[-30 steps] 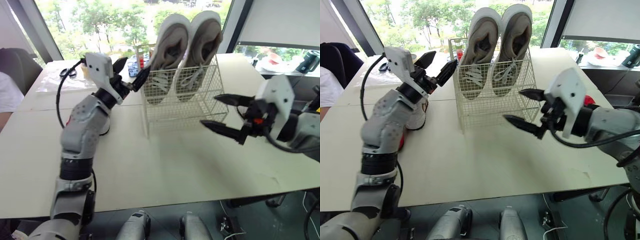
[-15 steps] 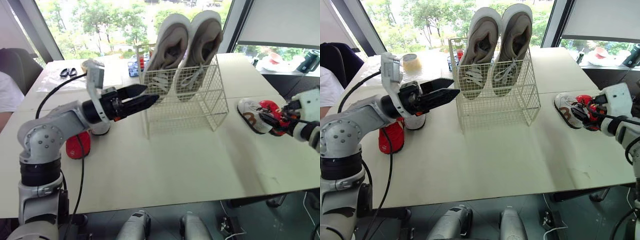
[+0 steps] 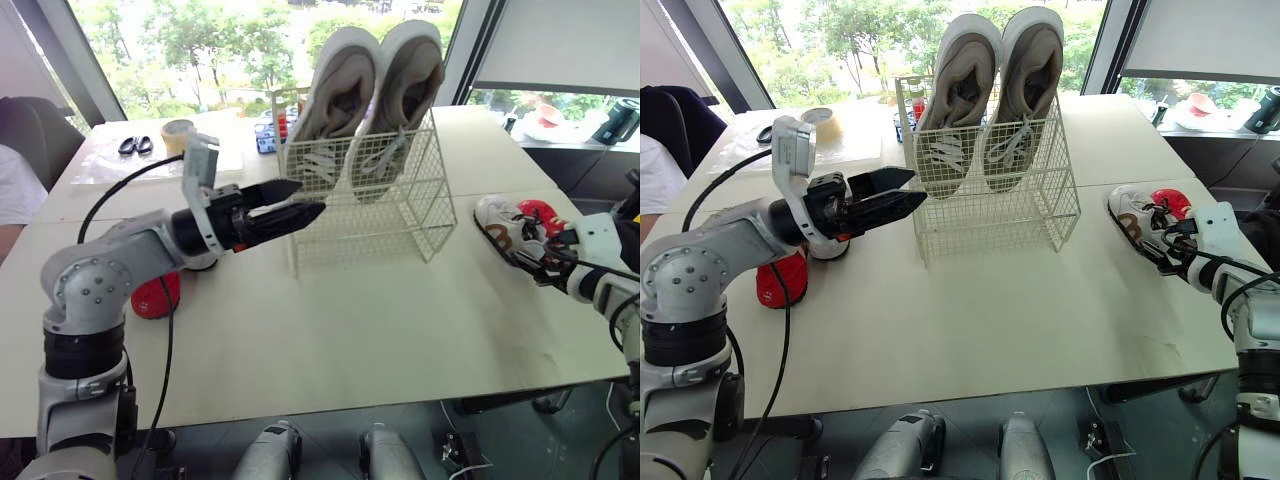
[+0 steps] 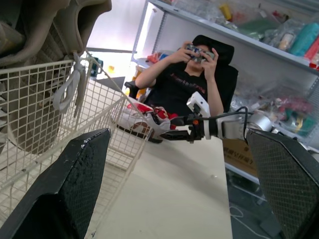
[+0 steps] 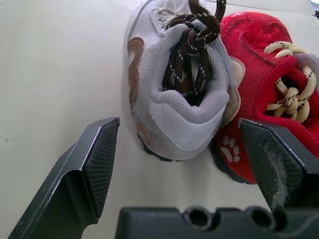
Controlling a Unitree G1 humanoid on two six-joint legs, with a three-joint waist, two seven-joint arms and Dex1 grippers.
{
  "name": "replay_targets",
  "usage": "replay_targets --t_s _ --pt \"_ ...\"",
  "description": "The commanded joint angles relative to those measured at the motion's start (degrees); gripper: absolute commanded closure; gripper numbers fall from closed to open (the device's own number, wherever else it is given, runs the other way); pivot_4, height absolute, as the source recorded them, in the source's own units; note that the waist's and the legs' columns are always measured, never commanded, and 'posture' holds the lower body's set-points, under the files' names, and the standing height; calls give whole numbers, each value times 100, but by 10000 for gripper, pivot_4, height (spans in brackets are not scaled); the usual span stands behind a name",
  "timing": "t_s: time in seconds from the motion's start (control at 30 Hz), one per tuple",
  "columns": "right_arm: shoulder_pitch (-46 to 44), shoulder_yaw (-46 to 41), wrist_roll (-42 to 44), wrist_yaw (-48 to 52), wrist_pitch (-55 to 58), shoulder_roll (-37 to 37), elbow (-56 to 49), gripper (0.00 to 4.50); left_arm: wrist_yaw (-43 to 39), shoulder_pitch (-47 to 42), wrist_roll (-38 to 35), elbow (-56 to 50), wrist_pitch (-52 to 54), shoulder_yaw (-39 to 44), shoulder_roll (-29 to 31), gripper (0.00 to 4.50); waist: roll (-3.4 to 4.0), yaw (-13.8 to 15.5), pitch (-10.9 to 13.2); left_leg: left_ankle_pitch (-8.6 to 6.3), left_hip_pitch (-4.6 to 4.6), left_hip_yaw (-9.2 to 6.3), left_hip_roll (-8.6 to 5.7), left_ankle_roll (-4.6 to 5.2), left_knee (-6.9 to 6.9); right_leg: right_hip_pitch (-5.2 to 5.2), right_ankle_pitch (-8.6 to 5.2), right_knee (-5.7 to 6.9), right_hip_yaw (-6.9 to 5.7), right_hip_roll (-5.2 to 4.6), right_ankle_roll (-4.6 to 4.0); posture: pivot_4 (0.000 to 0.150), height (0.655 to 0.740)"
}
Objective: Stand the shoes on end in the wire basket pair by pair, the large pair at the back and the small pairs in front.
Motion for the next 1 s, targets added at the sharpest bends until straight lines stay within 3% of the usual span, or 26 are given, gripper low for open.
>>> replay_targets --t_s 0.03,0.23,0.37,0.53,0.83,1.0 --pt "-366 16 -163 133 -442 81 458 3667 36 -47 -38 -187 -46 61 43 631 0 -5 0 0 0 0 0 0 0 0 0 0 0 0 0 1500 7400" --pt "-979 199 -401 287 -900 313 1343 3667 73 -79 -26 -177 -37 31 48 631 0 -86 0 4 0 1 0 -7 -2 1 0 -3 0 -1 0 1500 7400" --pt "-1128 277 -546 340 -1089 360 1595 21967 141 -136 -29 -180 -23 14 39 0 0 -105 0 4 0 0 0 -8 -4 1 0 -6 0 -1 0 1500 7400" --pt "-803 135 -455 449 -775 210 591 43613 125 -233 0 -39 -29 -6 55 0 1 -103 1 4 0 0 0 -8 -10 -1 0 -8 1 -1 0 1500 7400" --pt "-409 -1320 96 188 -210 -431 -3181 44747 -292 -748 50 974 5 62 175 0 58 -94 24 3 0 -1 -4 -5 -46 -15 0 -14 3 -5 1 1500 7400" --pt "-386 -1431 466 496 -328 -710 -4915 44747 -660 -1151 158 1576 51 -11 164 0 58 -102 24 5 5 -6 5 -9 -71 -15 -1 -30 1 7 -2 1500 7400"
